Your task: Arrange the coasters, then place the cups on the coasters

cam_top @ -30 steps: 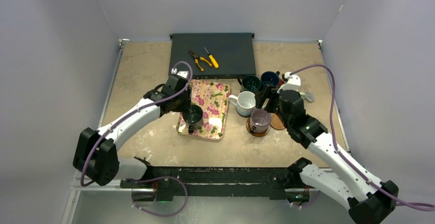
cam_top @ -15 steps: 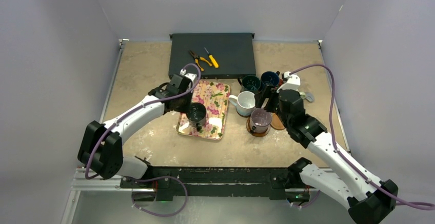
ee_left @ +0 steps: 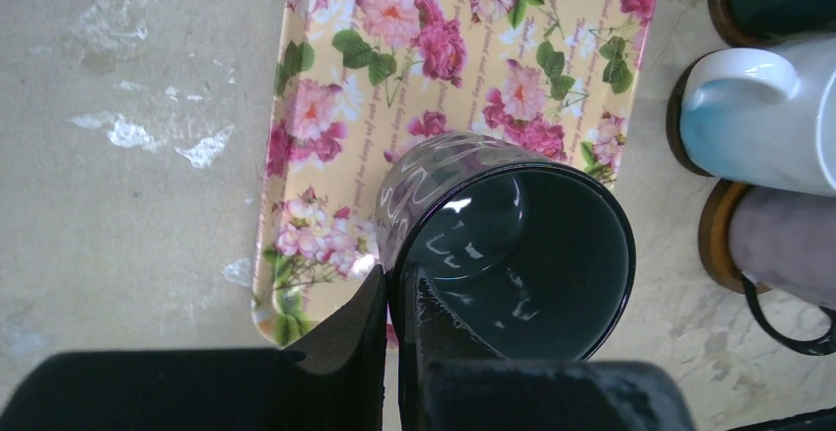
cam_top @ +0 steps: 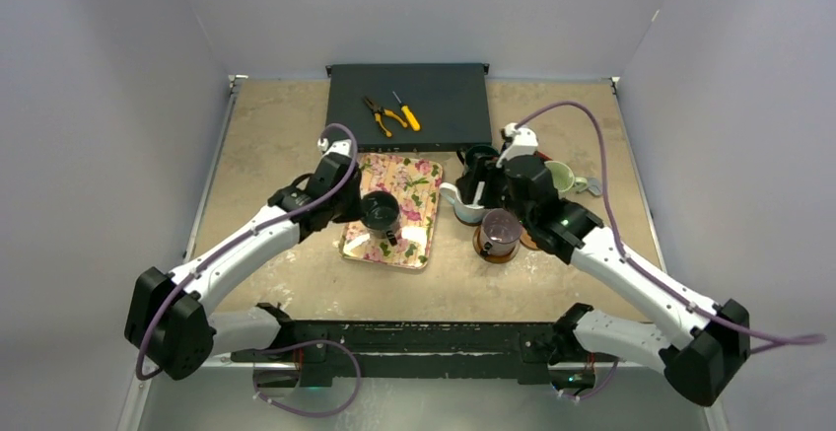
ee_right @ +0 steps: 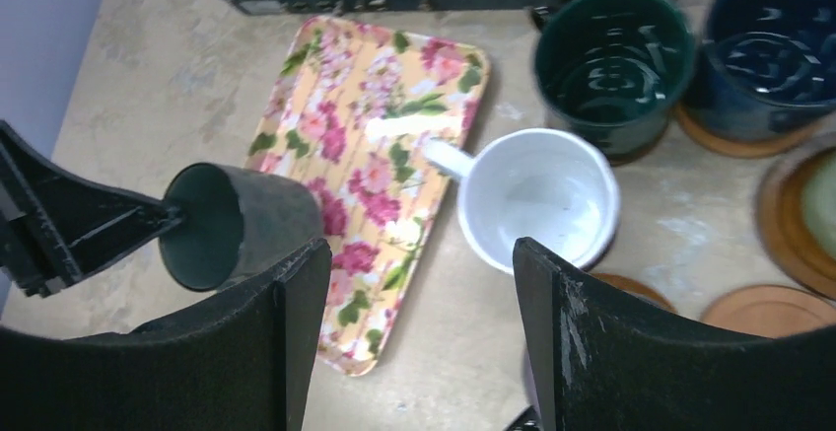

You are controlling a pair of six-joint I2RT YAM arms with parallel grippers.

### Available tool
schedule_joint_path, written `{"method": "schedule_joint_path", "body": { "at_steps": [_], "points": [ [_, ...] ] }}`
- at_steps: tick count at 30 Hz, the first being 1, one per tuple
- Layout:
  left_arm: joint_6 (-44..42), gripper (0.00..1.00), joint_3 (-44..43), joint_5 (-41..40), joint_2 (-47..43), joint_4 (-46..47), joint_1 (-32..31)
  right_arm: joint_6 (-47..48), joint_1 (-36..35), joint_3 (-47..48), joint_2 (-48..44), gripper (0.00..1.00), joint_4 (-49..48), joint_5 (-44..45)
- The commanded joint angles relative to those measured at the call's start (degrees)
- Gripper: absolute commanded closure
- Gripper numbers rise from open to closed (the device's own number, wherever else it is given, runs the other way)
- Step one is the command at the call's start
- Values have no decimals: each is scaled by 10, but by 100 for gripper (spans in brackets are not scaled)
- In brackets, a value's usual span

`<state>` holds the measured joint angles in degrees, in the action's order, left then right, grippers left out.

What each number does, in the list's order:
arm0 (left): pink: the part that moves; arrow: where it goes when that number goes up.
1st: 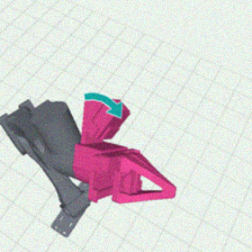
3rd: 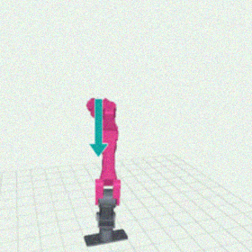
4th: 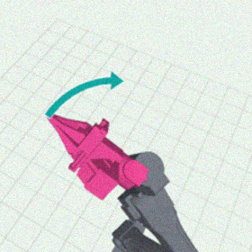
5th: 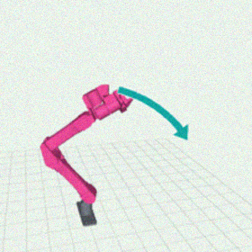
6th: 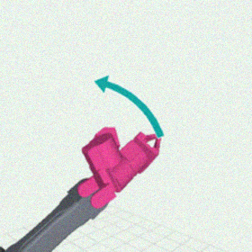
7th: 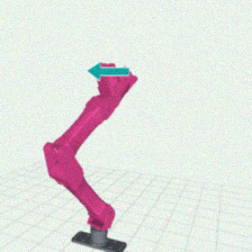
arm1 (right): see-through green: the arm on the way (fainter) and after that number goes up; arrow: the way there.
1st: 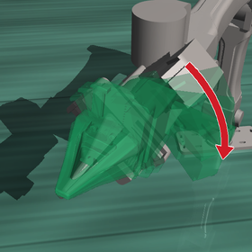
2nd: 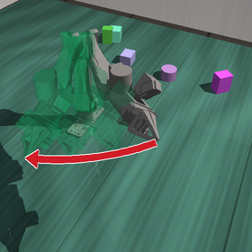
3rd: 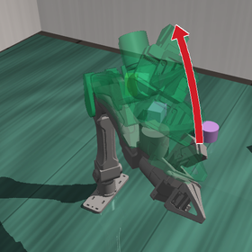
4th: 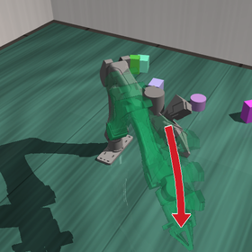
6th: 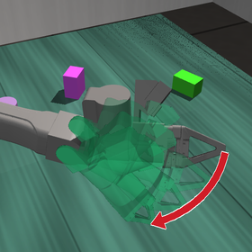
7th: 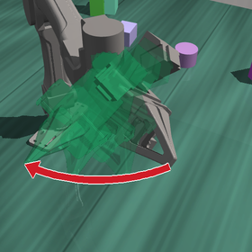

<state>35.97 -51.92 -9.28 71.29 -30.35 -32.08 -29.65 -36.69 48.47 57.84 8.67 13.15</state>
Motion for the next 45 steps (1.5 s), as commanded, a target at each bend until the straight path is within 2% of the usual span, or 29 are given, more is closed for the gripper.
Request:
{"method": "schedule_joint_path", "body": {
  "at_steps": [1, 8, 13, 18, 23, 30, 32, 33, 37, 39, 42, 45],
  "points": [
    [115, 100, 16, -48, -49, 63, -28, -29, -84, 67, 56, 30, -6, 47],
    [159, 100, 13, -88, -45, 69, -76, -39, -158, 141, 186, 35, -7, 69],
    [168, 100, 5, -97, -35, 78, -91, -42, -182, 193, 273, 39, 38, 102],
    [164, 100, 1, -103, -35, 76, -93, -41, -189, 217, 314, 46, 64, 140],
    [163, 100, 3, -105, -41, 73, -93, -34, -193, 242, 355, 61, 73, 146],
    [151, 100, 3, -102, -46, 69, -93, -41, -201, 258, 371, 98, 80, 164],
    [140, 100, 2, -97, -49, 70, -93, -39, -202, 258, 361, 100, 74, 165],
    [135, 95, 2, -99, -54, 70, -93, -32, -202, 255, 354, 100, 66, 161],
    [93, 48, -5, -108, -83, 78, -92, 3, -199, 257, 323, 100, 56, 137],
    [59, 30, -18, -94, -97, 88, -92, 26, -193, 268, 311, 100, 65, 144],
    [12, 18, -50, -78, -109, 79, -92, 76, -171, 287, 289, 100, 78, 121],
    [-22, 16, -85, -60, -110, 56, -92, 115, -133, 298, 262, 100, 93, 82]
  ]
}}
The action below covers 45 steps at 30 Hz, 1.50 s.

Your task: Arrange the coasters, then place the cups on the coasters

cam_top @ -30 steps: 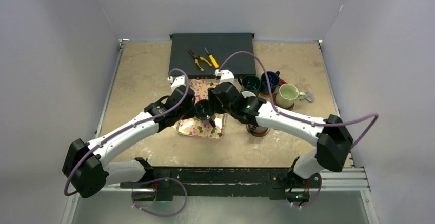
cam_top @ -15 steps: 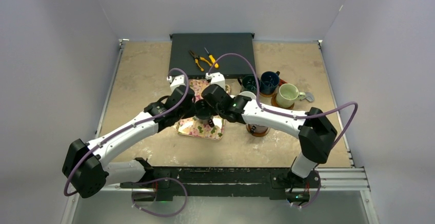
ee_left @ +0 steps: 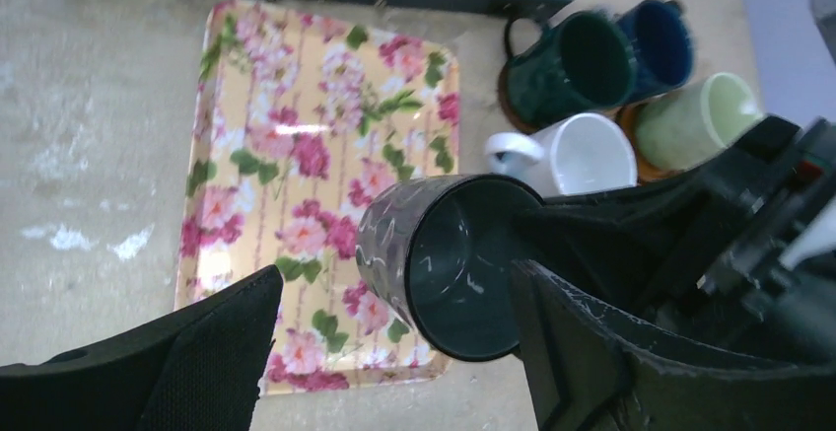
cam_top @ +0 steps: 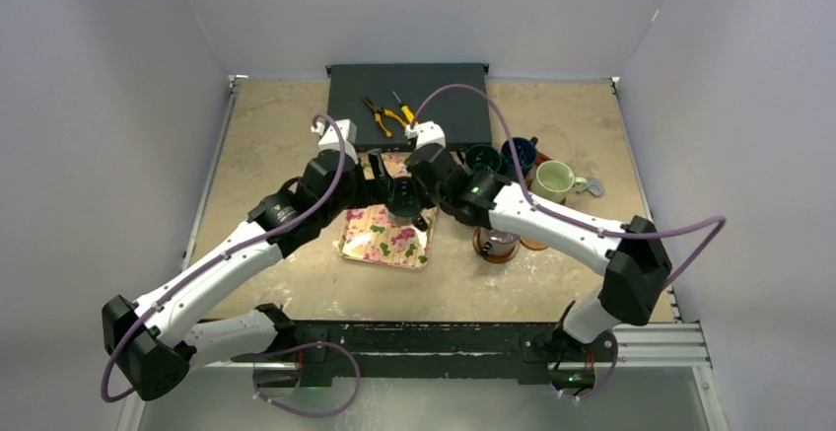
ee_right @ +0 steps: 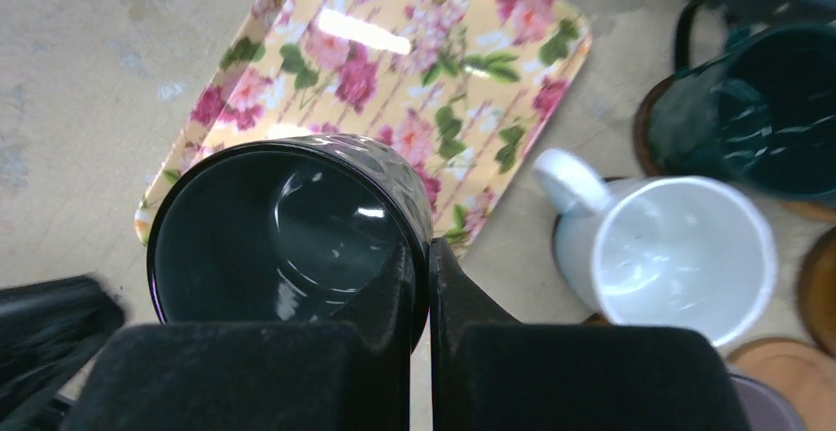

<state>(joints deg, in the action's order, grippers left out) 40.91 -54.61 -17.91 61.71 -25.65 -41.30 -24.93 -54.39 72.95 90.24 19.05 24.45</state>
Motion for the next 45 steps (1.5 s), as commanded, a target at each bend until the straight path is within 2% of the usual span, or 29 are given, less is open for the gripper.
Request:
{"method": "schedule_joint_path", "body": {
  "at_steps": [1, 6, 12, 19, 24, 28, 30, 35, 40, 43, 45],
  "points": [
    [-81, 16, -70, 36, -15, 5, 1, 83, 60, 52, -72, 100, -8, -50],
    [-123, 17, -123, 137, 27, -8, 1, 164, 127, 33, -114, 100, 0, -111],
    [-120, 20, -153, 233, 90, 51, 1, 225, 192, 35, -159, 100, 57, -80],
    [-86, 20, -195, 344, 171, 137, -2, 247, 202, 18, -208, 100, 80, -133],
    [-81, 20, -221, 344, 210, 164, -12, 255, 202, 6, -224, 100, 75, -141],
    [-91, 22, -238, 312, 233, 159, -23, 264, 202, -1, -226, 100, 81, -137],
    [-112, 28, -247, 282, 246, 139, -29, 265, 202, -3, -227, 100, 80, -140],
    [-140, 49, -265, 237, 273, 102, -46, 265, 202, -11, -237, 100, 67, -159],
    [-168, 61, -287, 174, 290, 71, -74, 265, 202, -16, -235, 100, 64, -169],
    [-171, 78, -293, 151, 297, 65, -83, 265, 202, -19, -236, 100, 61, -172],
    [-170, 93, -295, 150, 300, 67, -87, 264, 202, -21, -237, 100, 61, -175]
  ]
}}
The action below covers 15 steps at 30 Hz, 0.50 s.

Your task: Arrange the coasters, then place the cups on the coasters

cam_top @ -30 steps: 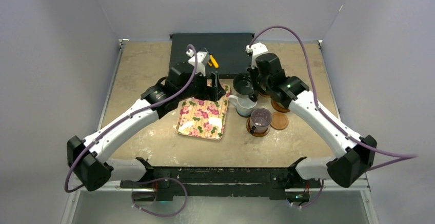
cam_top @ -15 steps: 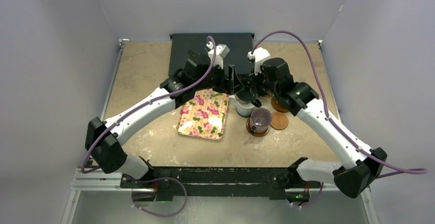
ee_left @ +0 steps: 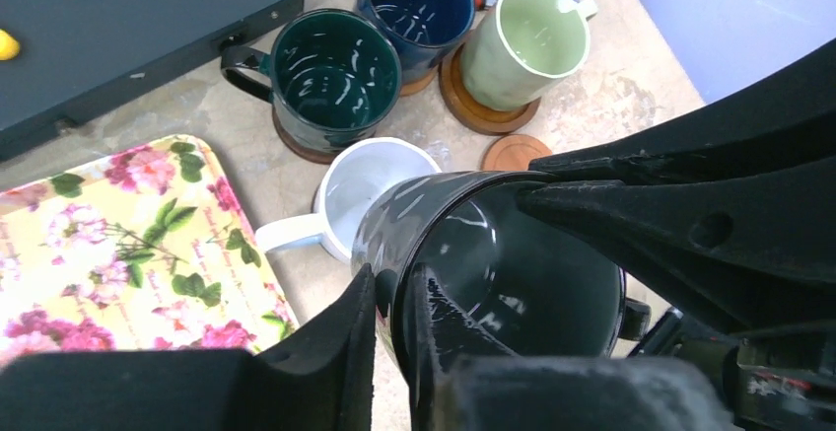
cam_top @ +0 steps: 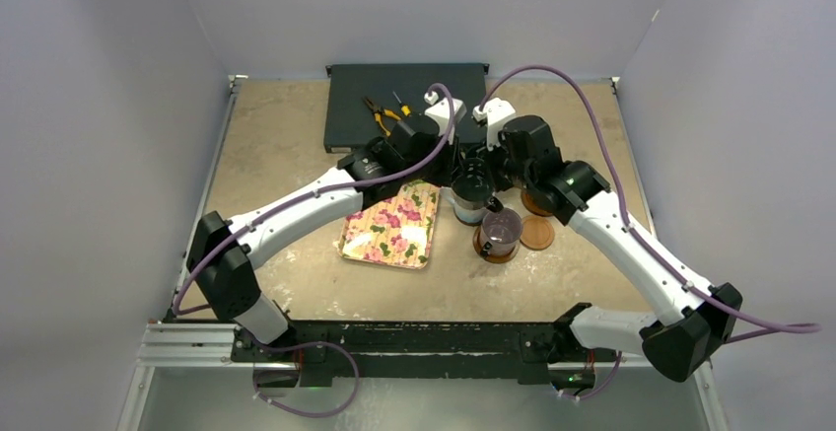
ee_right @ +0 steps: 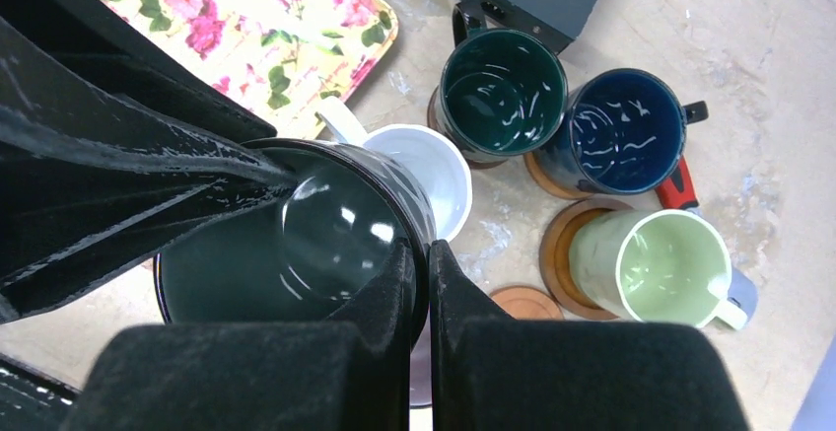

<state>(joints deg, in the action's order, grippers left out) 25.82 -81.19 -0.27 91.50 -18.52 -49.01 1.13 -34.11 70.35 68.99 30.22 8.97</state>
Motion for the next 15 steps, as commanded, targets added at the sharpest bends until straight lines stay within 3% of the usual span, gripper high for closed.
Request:
{"method": "schedule_joint_path", "body": {
  "at_steps": [1, 4, 7, 10, 13, 15],
  "points": [
    [-19, 100, -33, -29, 4, -4, -13, 1, -1, 4, -24, 100, -51, -19],
    [-9, 100, -44, -45, 7, -5, -18, -31, -1, 4, -26, 96, -47, -3],
    [7, 100, -60, -67, 8, -7, -18, -58, -1, 0, -37, 51, -47, 14],
    [23, 100, -75, -83, 13, -13, -18, -89, -1, -6, -54, 20, -63, 55],
    [31, 100, -89, -103, 24, -27, -18, -130, 5, 7, -59, 6, -57, 128],
    [37, 100, -100, -107, 34, -36, -18, -154, 25, 17, -61, 2, -53, 159]
  ]
}}
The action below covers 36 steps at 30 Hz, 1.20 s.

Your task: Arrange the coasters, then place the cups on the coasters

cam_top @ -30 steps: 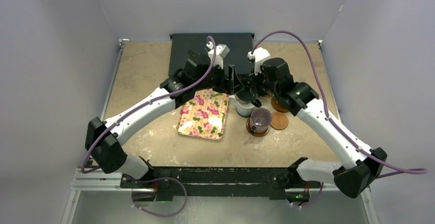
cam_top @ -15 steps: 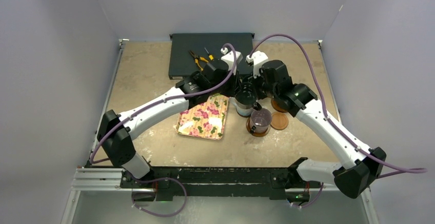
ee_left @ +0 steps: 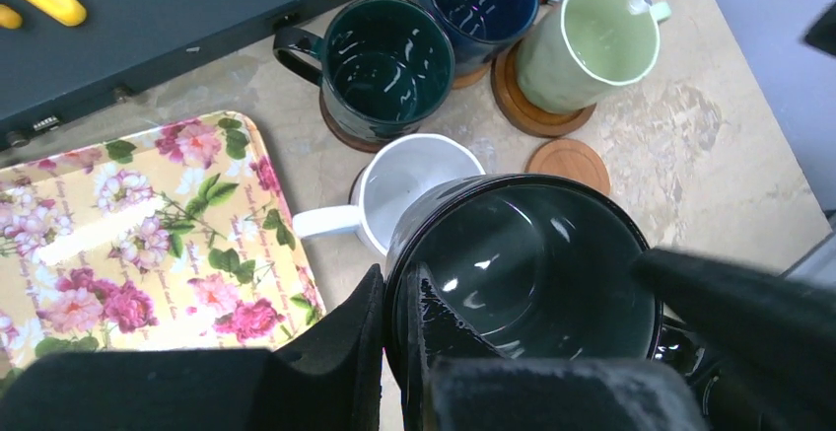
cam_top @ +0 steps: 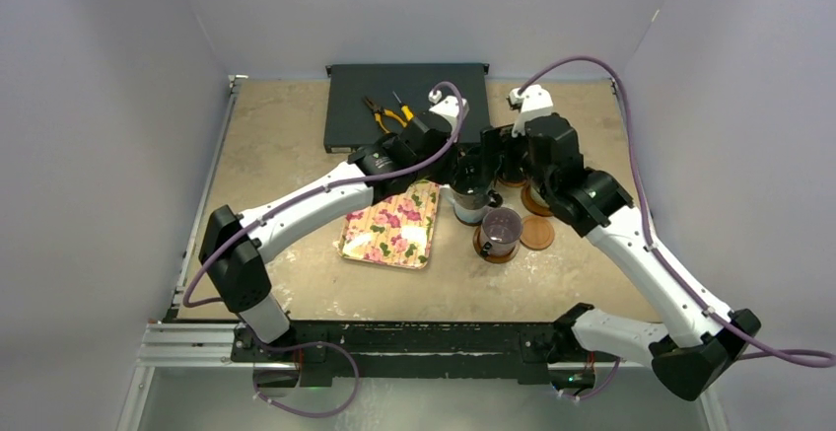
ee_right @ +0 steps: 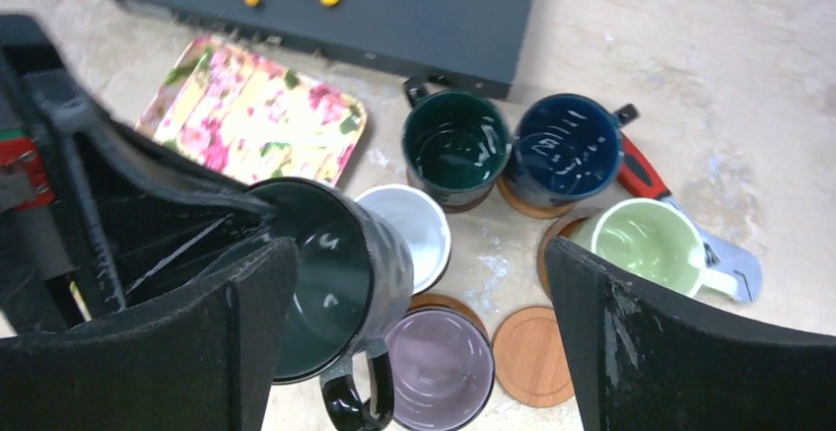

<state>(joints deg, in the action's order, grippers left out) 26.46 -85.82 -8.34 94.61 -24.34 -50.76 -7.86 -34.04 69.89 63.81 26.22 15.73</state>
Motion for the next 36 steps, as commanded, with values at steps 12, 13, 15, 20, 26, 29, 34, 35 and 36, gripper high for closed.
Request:
{"method": "schedule_joint_path", "body": {
  "at_steps": [12, 13, 15, 20, 26, 29, 34, 35, 36],
  "points": [
    [12, 100, -207, -48, 130, -4, -85, -126, 263, 29, -40, 2, -86, -12],
    [11, 100, -219, -48, 143, -6, -91, -134, 267, 27, -48, 2, -94, -11],
    [9, 100, -241, -46, 167, -5, -99, -149, 271, 27, -64, 2, -105, 2],
    [-1, 100, -291, -39, 221, -4, -116, -167, 271, 24, -111, 2, -129, 64],
    [2, 100, -318, -37, 267, 7, -124, -164, 271, 8, -156, 2, -155, 79],
    [7, 100, -319, -23, 283, 26, -125, -166, 271, 7, -170, 2, -155, 98],
    [12, 100, -333, -12, 305, 45, -129, -165, 271, -9, -196, 2, -177, 92],
    [11, 100, -333, -14, 305, 47, -130, -164, 271, -10, -198, 2, -179, 89],
    [10, 100, -334, -16, 305, 51, -132, -163, 271, -10, -198, 2, -178, 87]
  ]
}}
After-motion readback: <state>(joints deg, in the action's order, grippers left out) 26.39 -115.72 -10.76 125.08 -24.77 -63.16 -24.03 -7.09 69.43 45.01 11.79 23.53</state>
